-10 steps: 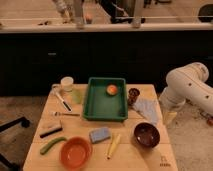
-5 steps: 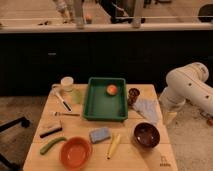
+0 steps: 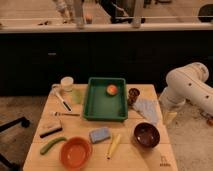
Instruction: Stack cups on top of each other
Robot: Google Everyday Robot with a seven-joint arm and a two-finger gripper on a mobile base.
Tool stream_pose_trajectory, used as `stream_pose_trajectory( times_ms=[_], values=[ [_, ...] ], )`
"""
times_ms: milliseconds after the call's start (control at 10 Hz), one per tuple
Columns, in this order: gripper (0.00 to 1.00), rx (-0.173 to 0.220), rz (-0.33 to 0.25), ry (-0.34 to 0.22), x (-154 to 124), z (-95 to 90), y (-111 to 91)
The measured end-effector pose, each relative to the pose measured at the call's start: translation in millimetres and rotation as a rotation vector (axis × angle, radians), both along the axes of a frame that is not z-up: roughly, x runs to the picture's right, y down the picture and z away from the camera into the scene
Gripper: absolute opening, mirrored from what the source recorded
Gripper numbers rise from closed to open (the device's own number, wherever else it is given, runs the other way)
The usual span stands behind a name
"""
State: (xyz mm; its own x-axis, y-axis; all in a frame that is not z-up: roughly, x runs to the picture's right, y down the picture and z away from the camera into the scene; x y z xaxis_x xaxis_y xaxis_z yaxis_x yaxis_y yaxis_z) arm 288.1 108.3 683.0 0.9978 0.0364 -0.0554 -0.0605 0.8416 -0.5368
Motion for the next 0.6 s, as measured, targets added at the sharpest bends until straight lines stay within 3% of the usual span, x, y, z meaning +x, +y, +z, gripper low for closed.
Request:
stream_pose_trajectory(
  times_ms=[400, 600],
  values=[
    [0.80, -0.001, -0.014, -0.012, -1, 0.0, 1],
    [0.80, -0.009, -0.090, -0.063, -20, 0.5, 7]
  ],
)
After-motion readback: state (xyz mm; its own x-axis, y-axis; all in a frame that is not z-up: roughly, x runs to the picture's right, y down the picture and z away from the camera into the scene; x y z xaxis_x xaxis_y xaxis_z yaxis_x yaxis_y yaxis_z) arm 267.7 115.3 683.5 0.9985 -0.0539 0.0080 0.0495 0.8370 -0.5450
